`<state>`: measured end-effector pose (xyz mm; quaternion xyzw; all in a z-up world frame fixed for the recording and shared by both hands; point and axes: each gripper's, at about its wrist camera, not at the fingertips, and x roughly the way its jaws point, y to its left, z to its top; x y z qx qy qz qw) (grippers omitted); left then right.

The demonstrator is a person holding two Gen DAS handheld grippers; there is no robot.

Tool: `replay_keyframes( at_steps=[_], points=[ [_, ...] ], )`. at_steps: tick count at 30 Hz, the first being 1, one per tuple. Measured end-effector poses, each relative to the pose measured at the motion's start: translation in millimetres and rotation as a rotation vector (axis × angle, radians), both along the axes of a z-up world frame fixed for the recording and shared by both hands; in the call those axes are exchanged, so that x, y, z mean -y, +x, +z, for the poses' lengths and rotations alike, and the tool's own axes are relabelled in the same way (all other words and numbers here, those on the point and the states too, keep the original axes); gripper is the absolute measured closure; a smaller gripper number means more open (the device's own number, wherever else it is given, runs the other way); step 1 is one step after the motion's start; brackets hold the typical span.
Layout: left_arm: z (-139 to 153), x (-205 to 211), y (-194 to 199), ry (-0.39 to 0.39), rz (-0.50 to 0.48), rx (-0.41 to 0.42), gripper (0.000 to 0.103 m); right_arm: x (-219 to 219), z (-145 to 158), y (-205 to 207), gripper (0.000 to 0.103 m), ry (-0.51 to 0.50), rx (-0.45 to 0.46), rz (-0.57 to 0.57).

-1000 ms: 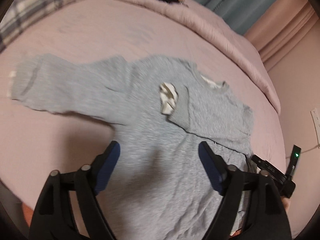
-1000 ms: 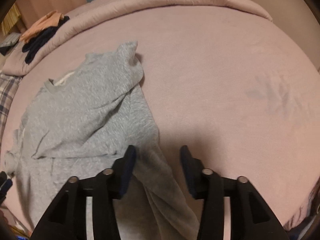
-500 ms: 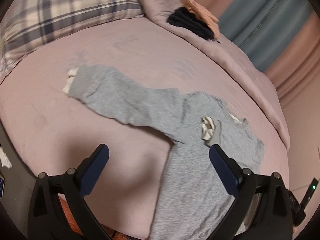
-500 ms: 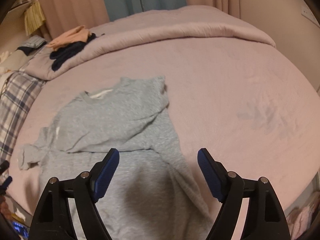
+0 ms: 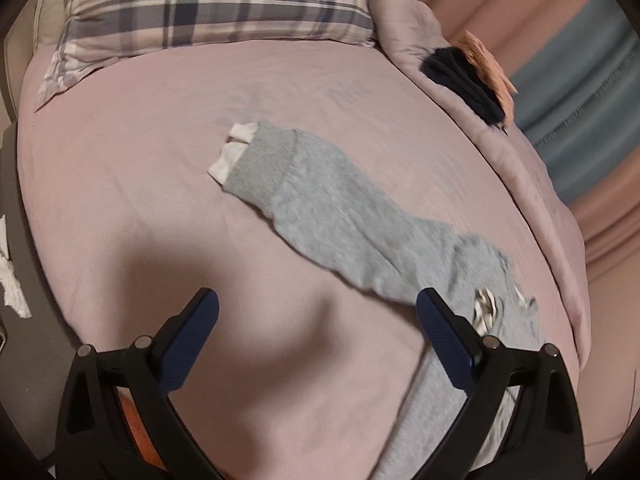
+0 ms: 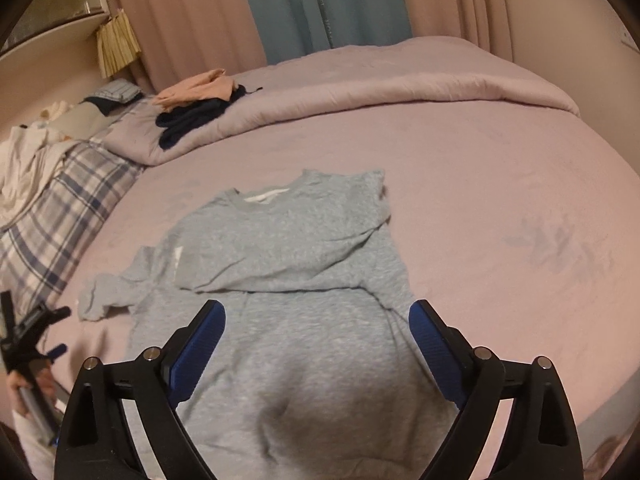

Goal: Fold small clothes
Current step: 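Move the left gripper to the other sleeve cuff and grasp it, then carry the sleeve across the chest with the left gripper and release it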

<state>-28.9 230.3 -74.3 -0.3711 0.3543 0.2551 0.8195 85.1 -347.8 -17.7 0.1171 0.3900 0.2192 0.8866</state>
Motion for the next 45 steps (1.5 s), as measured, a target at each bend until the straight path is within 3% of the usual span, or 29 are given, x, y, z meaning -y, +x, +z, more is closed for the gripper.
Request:
replay_keyframes(
  at_steps=[3, 13, 17, 19, 21, 23, 29, 36, 45],
  points=[
    [-11.1, -18.7, 9.3, -0.017, 0.041, -0.008, 0.015, -3.2, -2.5, -2.7, 0.01, -0.016, -0.005, -0.004],
    [-37.9, -51.2, 41.3, -0.032, 0.096, -0.025, 0.022, -9.1, -6.7, -2.0, 0.01, -0.027, -0.035, -0.02],
    [-40.7, -55.6, 50.8, 0.006, 0.13, -0.049, 0.044, -11.6, -9.3, 0.0, 0.01, -0.032, -0.045, -0.019],
    [-41.5, -56.4, 54.2, 0.034, 0.146, -0.071, 0.061, -11.5, -11.0, 1.7, 0.01, -0.029, -0.056, -0.025],
    [-43.0, -57.4, 55.2, 0.034, 0.143, -0.068, 0.088, -10.8, -13.0, 3.7, 0.01, -0.023, -0.066, -0.028],
    [-45.7, -58.2, 56.9, -0.007, 0.111, -0.057, 0.089, -9.8, -14.4, 4.9, 0.01, -0.021, -0.073, -0.034],
    [-24.2, -43.1, 53.1, -0.002, 0.094, 0.002, 0.09, -4.2, -17.5, 7.3, 0.01, -0.016, -0.089, -0.049],
    [17.4, -7.4, 66.5, 0.06, 0.004, 0.048, 0.09, 4.9, -20.4, 9.3, 0.01, 0.003, -0.102, -0.067],
    [66.4, 52.9, 88.6, 0.123, -0.184, 0.135, 0.09, 16.7, -21.2, 9.8, 0.01, 0.033, -0.099, -0.087]
  ],
)
